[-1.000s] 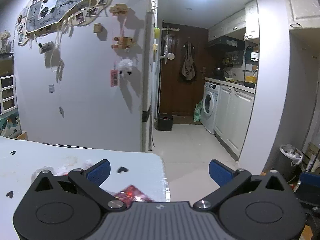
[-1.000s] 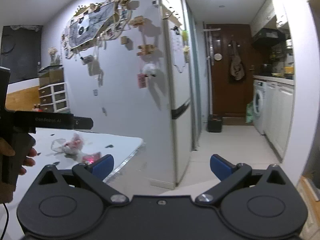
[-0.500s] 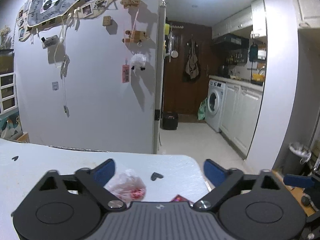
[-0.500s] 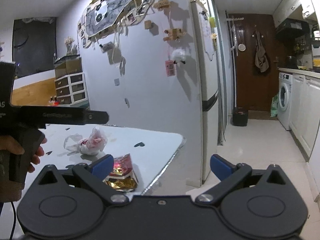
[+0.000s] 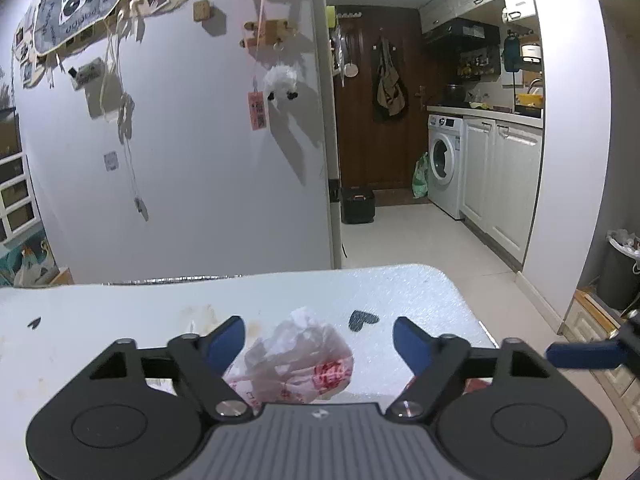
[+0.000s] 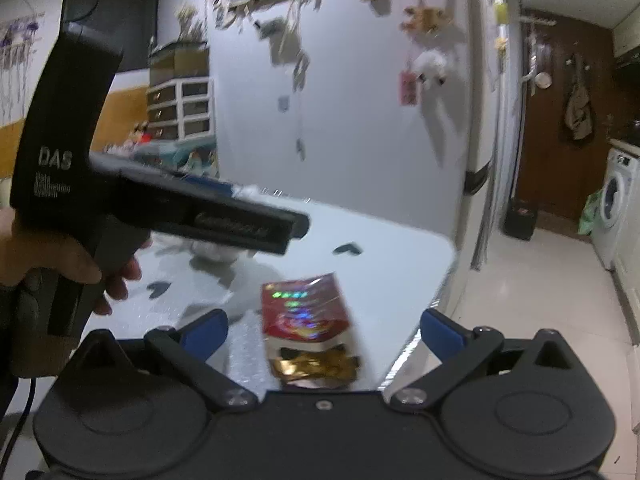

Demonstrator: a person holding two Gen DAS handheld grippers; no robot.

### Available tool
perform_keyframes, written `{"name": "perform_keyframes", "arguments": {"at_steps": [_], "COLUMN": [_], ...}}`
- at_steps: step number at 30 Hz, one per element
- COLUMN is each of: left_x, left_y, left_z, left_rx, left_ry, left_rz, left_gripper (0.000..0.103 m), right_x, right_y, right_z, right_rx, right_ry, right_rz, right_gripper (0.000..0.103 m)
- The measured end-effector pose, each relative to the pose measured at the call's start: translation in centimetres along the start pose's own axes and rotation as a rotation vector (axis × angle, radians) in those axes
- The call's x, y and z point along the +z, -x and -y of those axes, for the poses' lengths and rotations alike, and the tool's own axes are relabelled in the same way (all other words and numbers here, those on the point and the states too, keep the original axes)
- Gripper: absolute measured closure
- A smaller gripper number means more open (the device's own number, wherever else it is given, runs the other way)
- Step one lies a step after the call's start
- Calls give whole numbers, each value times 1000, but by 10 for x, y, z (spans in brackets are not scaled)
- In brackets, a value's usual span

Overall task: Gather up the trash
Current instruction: 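Grasp the white plastic bag with the left tool while the right tool grasps the red snack box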

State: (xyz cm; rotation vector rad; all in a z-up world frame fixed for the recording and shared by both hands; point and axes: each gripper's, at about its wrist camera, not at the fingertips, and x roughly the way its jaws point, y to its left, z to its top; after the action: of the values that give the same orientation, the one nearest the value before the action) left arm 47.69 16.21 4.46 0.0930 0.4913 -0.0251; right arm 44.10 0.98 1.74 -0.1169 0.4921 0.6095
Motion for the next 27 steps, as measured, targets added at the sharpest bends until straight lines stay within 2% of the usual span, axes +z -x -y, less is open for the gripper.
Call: {"name": "perform_keyframes", "arguments": {"at_steps": [1, 4, 5, 6, 14, 21, 23, 27], "left_x": [-1, -3, -5, -5, -21, -43, -51, -72], "left_y": [0, -4, -4, -5, 20, 60, 71, 101], "left_z": [-1, -7, -9, -11, -14, -20, -24, -30], "left_rx": [-1, -4, -7, -12, -28, -55, -58, -82], "left_ry": [4, 17, 22, 24, 66, 132, 162, 225], "left_rz": [-2, -16, -21, -26, -9, -21, -24, -26], "left_gripper": [26, 38, 44, 46, 58, 67, 74, 77], "right_x": [0, 1, 1, 0, -12, -20, -23, -30], "right_y": [-4, -14, -16, -16, 10, 33, 40, 54], "right_z": [-2, -4, -4, -4, -10, -17, -19, -27], "right_rx": [5, 2, -14, -22, -13, -19, -12, -2], "right_ry": [-3, -20, -36, -51, -61, -92, -100, -102], "right_rz": [-12, -51, -65, -71, -69, -72, -73, -73], "right_gripper": [2, 22, 35, 44, 46, 48, 48, 48]}}
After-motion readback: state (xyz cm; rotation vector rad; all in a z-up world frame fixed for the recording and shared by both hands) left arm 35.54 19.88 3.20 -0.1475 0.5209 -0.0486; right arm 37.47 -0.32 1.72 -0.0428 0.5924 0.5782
